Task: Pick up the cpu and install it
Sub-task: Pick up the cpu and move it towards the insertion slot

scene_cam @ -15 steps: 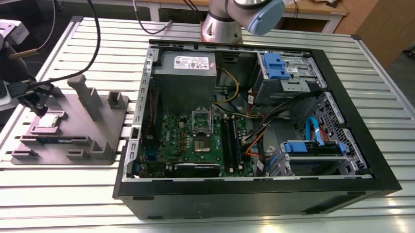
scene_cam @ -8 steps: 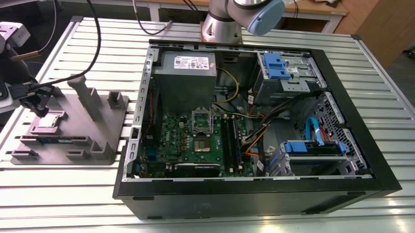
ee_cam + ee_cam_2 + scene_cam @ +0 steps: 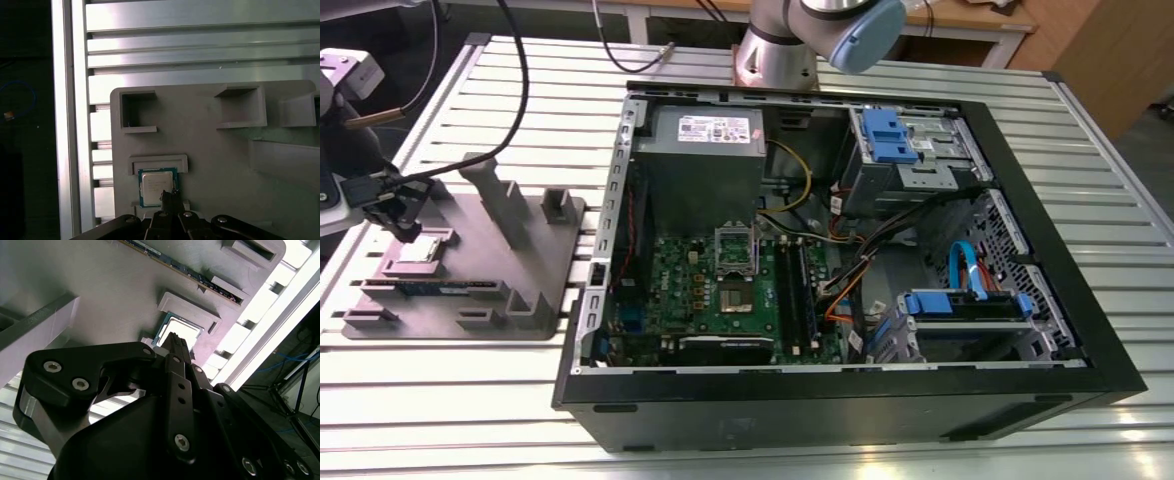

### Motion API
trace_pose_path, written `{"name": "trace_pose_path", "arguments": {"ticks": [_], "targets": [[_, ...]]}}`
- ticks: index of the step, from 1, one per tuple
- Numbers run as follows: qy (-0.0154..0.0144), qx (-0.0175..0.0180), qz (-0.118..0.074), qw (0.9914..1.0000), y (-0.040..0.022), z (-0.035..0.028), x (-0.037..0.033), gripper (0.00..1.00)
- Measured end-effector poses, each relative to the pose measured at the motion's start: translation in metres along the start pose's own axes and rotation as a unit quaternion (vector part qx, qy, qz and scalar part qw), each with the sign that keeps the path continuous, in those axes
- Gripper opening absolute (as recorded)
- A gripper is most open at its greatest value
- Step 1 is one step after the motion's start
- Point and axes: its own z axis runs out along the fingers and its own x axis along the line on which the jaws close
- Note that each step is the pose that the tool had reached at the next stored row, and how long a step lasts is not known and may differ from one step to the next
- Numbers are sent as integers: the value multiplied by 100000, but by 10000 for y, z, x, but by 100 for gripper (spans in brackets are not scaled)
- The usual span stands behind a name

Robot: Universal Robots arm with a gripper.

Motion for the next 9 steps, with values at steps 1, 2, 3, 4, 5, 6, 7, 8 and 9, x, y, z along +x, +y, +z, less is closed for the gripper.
{"name": "trace_pose_path", "arguments": {"ticks": [1,2,3,4,5,6,7,8,9], "targets": [[-1,0,-1,100000,0,0,0,11],[0,-2,-1,100000,0,0,0,11],[-1,-2,1,100000,0,1,0,11],[-6,-6,-1,100000,0,2,0,11],[-22,-12,-2,100000,-1,5,3,11],[-22,-11,-6,100000,-1,8,6,11],[-18,-4,0,100000,-1,10,11,11],[-23,-3,0,100000,-2,14,15,11],[-33,-9,-4,100000,-2,21,17,11]]}}
